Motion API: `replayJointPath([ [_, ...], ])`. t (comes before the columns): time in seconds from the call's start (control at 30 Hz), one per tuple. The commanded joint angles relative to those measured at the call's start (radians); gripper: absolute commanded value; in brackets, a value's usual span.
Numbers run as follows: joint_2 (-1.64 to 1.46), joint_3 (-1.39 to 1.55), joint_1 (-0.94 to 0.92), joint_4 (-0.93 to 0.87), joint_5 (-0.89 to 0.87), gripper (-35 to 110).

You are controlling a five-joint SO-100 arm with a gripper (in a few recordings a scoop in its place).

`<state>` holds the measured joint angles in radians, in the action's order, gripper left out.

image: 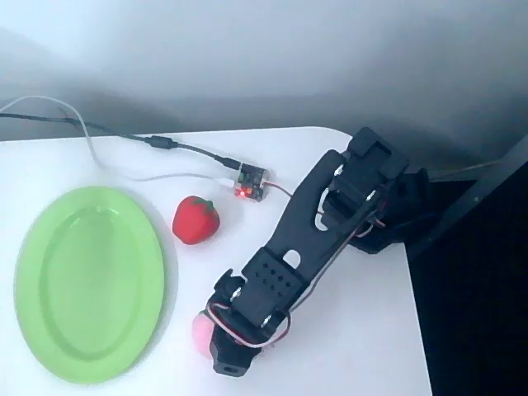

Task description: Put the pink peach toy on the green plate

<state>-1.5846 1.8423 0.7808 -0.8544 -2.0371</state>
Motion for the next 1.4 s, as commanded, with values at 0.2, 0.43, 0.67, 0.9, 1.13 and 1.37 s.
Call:
replayJointPath([
  [0.2, -0.051, 0.015, 0.005, -0.049, 0.049, 0],
  [0.43, -0.255, 0.11, -0.063, -0.049, 0.077, 0],
  [0.67, -0.374, 0.239, -0.06, -0.048, -0.04, 23],
  [0.9, -0.489, 0.307, -0.066, 0.034, -0.098, 47],
  [1.13, -0.482, 0.232, -0.069, 0.098, -0.101, 54],
  [1.37, -0.339, 0.029, -0.044, 0.124, -0.107, 54],
])
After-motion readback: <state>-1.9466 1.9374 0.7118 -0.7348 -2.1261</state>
